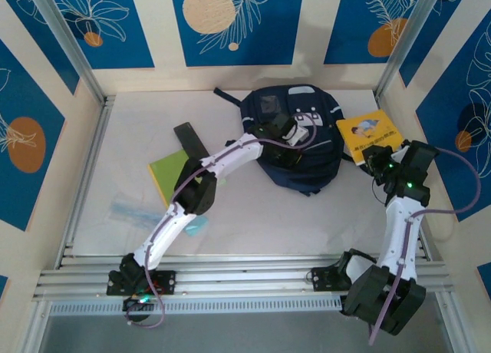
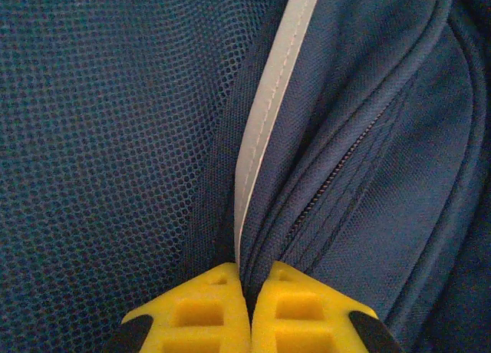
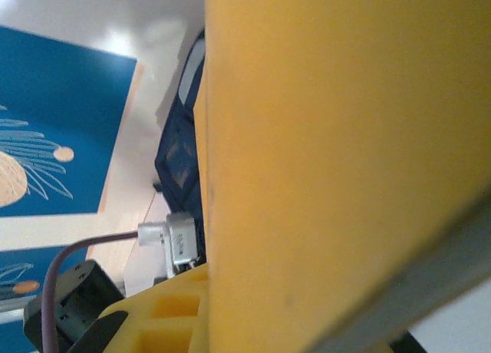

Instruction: Pack the student bag

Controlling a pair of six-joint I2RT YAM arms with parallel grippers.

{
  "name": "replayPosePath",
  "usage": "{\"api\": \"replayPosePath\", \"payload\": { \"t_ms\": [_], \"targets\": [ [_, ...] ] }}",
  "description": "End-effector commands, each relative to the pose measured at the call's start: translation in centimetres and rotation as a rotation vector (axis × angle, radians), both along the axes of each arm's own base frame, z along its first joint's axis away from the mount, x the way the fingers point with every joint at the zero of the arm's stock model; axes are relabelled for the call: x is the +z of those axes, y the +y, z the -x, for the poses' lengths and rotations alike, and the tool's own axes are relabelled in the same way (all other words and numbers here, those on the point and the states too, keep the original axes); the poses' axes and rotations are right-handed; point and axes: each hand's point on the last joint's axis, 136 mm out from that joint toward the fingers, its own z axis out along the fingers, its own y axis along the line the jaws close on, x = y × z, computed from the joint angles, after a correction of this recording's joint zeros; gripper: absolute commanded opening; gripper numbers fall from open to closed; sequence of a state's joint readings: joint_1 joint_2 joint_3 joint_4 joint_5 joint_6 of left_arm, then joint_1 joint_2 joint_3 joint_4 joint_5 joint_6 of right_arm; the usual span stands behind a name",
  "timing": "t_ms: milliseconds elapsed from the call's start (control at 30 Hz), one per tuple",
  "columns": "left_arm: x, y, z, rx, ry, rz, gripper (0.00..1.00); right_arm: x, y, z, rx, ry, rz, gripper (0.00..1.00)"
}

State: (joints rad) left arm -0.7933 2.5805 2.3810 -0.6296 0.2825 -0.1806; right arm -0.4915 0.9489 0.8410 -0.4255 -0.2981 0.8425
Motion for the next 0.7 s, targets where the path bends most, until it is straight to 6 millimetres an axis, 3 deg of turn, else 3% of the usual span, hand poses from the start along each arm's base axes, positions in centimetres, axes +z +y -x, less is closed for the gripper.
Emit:
{"api": "replayPosePath", "payload": {
  "t_ms": [0, 200, 333, 500, 667],
  "targets": [
    [5.7, 0.4, -0.3, 0.097, 0.115, 0.174, 0.0, 4.6, -1.5, 0.6, -0.082, -0.102, 0.119, 0.0],
    [14.0, 0.8, -1.8, 0.112, 0.101, 0.392, 0.0, 3.2, -3.2, 2.6, -0.206, -0.05, 0.184, 0.0],
    [18.2, 1.5, -2.7, 0.111, 0.09, 0.497, 0.0, 1.7, -1.9, 2.2, -0.138, -0.042, 0.122, 0.0],
    [20.7, 2.8, -3.6, 0.123, 0.043, 0.528, 0.0, 0.5, 1.2, 1.1, 0.011, -0.096, -0.02, 0.0],
    [21.4, 2.9, -3.6, 0.111, 0.056, 0.559, 0.0, 0.0, 4.8, 0.0, 0.145, -0.139, -0.104, 0.0]
  ]
}}
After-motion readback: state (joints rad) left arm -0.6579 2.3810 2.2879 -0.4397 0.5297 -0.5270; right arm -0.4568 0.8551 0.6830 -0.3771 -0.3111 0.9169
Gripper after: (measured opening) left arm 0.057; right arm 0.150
